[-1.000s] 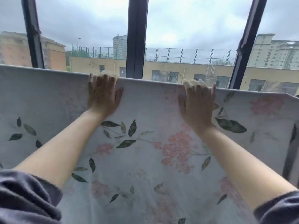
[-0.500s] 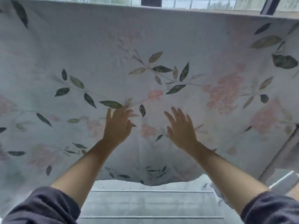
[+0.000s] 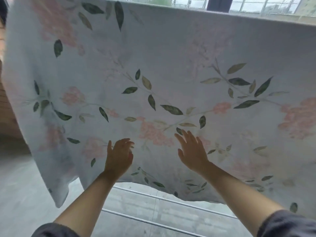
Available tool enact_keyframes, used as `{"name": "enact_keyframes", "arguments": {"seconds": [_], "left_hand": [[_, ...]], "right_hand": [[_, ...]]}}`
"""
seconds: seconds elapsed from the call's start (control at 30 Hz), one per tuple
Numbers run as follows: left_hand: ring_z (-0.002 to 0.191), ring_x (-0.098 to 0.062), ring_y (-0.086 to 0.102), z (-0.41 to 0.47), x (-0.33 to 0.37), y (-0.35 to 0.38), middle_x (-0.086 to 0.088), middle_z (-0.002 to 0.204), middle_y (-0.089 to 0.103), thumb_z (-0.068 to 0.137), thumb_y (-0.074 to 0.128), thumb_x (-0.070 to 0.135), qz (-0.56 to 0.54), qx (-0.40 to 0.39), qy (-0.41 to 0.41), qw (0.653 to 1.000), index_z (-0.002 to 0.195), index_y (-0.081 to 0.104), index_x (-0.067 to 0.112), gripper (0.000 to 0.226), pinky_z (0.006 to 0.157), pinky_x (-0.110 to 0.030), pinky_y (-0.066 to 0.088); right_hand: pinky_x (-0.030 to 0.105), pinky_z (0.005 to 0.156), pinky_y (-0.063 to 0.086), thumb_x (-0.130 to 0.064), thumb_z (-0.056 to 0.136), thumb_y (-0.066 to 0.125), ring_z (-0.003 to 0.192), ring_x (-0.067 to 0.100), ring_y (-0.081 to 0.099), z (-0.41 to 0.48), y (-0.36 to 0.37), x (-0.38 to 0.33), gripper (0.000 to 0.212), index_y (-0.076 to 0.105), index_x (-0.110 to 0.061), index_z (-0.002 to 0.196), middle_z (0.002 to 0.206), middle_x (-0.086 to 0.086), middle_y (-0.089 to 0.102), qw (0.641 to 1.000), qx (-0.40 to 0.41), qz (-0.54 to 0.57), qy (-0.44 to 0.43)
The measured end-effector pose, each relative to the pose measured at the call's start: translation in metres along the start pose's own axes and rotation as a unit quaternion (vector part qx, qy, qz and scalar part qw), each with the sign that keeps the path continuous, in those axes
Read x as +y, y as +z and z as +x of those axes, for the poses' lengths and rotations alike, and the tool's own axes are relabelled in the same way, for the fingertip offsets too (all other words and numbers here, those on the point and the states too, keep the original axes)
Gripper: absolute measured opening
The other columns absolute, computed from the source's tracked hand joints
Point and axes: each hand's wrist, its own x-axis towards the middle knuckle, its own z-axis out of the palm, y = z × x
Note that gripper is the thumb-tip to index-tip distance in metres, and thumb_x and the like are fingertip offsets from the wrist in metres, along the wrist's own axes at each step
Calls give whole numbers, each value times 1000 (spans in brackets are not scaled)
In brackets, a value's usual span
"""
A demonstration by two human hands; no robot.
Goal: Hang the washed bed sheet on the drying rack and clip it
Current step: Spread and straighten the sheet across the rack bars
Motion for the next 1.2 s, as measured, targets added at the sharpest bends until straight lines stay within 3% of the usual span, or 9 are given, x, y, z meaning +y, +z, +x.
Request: {"name": "enact_keyframes", "arguments": {"seconds": [0.27,0.43,0.57,0.67,0.83,0.97,1.03,1.1,1.2], "left_hand": [[116,-25,56,26,-83,-60,-4,117,63,76,66,6,15,62,-46,997,106,64,16,31,107,-60,24],[111,-25,58,54,-152,-86,-3,114,62,74,63,4,17,63,-38,997,105,62,16,33,101,-57,35],[110,-30,56,104,-219,-136,-6,117,61,77,54,11,6,86,-36,996,107,64,14,32,99,-53,39],[106,-37,55,149,-254,-178,-11,118,59,74,62,2,-9,143,-24,989,106,64,11,33,94,-52,40],[127,-28,35,220,-275,-227,-7,138,40,82,57,10,-66,209,-82,972,123,51,15,42,103,-52,31],[130,-27,33,259,-286,-248,-6,143,35,87,51,18,-95,200,-115,968,135,38,18,49,105,-50,28],[130,-27,33,281,-284,-257,-7,144,36,93,46,21,-63,195,-81,975,140,34,17,49,106,-49,26],[131,-28,34,307,-281,-267,-7,146,35,97,40,25,-37,203,-37,978,144,30,16,49,106,-48,28],[126,-32,41,345,-277,-278,-12,141,42,99,33,27,-69,194,-17,978,143,32,13,46,101,-47,38]], "right_hand": [[47,116,19,-28,96,41,146,25,13,74,-35,-113,55,23,-24,148,158,6,17,994,52,60,-81],[47,116,19,-27,95,41,146,25,13,113,-46,-173,54,26,-24,147,157,5,18,992,70,49,-94],[45,117,14,-27,96,40,147,23,9,166,-82,-231,53,26,-24,147,158,4,15,987,124,37,-91],[46,119,7,-26,96,40,147,22,6,210,-128,-271,51,29,-23,145,158,4,14,978,184,25,-100],[53,114,6,-14,83,53,143,30,21,271,-207,-305,50,45,-18,132,149,8,32,936,335,23,-103],[58,116,3,-22,86,52,143,26,19,313,-251,-316,59,34,-21,142,150,4,30,938,340,7,-66],[57,115,8,-23,93,46,138,25,28,330,-265,-319,55,29,-20,145,146,3,36,944,325,3,-50],[51,110,25,-21,97,41,123,27,45,346,-277,-322,46,36,-16,142,134,6,49,943,330,3,-44],[33,81,41,-21,100,37,87,22,59,361,-289,-320,26,56,-14,116,101,4,63,935,350,-24,-59]]}}
